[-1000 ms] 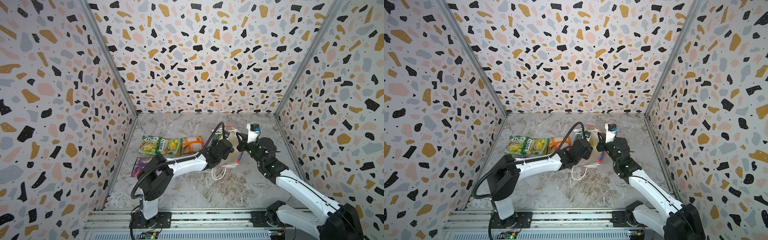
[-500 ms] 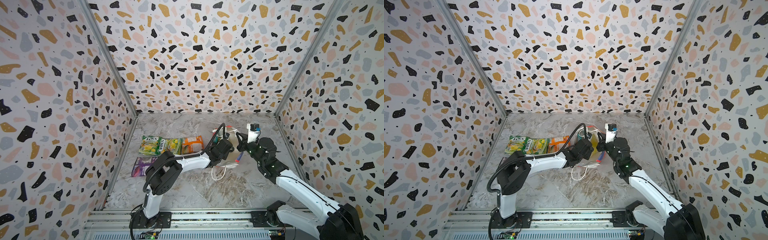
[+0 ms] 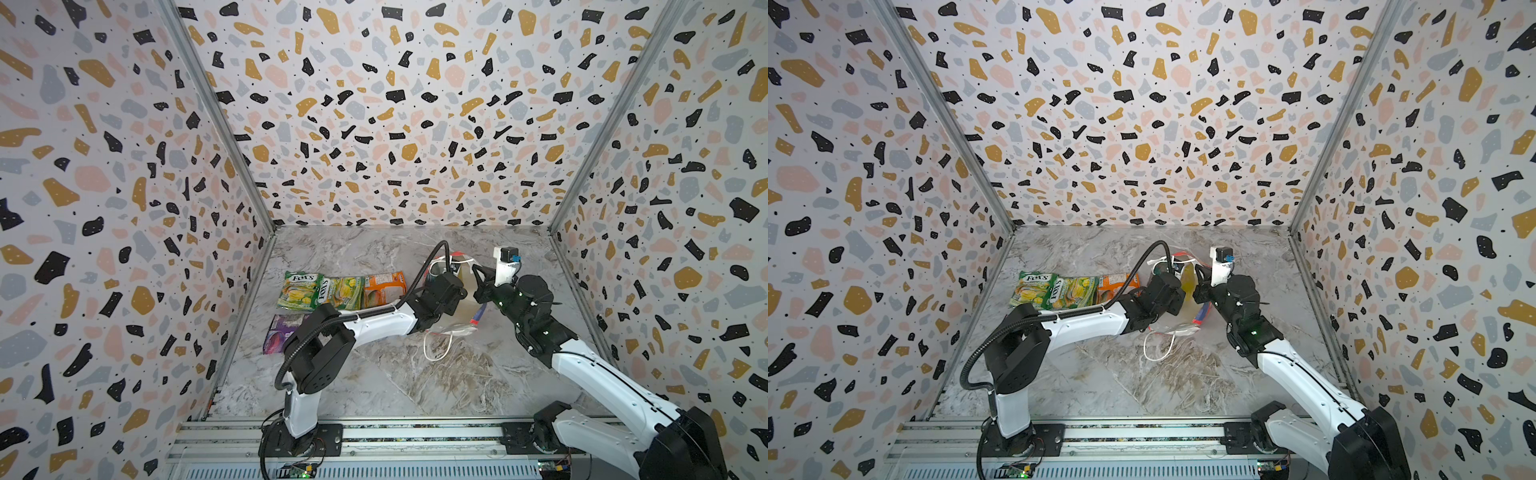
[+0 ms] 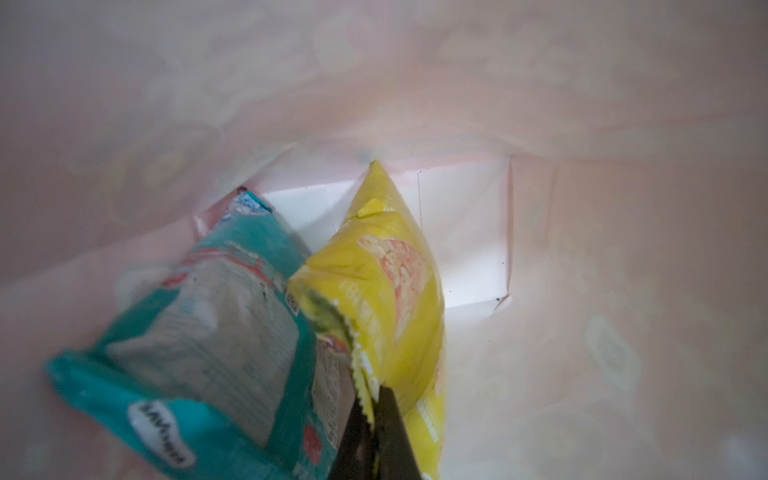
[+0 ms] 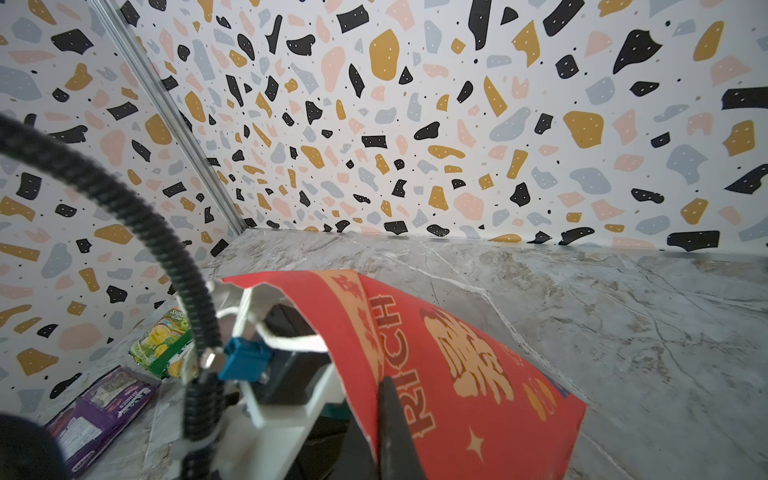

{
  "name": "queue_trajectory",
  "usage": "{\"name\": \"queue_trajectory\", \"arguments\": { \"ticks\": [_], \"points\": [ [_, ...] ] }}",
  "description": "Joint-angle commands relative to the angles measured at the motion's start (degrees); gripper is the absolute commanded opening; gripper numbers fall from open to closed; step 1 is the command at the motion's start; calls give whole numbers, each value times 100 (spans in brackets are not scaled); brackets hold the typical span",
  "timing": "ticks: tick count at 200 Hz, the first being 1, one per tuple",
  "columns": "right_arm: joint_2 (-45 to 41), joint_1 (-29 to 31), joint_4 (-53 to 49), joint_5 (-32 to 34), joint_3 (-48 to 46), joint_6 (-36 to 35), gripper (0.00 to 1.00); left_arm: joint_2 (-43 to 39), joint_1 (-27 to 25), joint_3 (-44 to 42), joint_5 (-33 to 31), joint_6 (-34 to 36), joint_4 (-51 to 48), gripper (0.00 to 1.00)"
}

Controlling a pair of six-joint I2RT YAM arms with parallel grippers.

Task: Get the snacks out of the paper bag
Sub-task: 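Close the left gripper on the yellow snack pack inside the bag, then pull the yellow pack up out of the bag with the left gripper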

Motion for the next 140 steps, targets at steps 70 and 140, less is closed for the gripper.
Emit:
{"name": "queue_trajectory", "arguments": {
  "ticks": [70,140],
  "points": [
    [-140,-72,252,49,57,-18,0,-1507,36,-464,635,136,-60,0],
    [-124,-101,242,41,92,74,0,-2767,40,-1161,678,326,-486,0]
  ]
}}
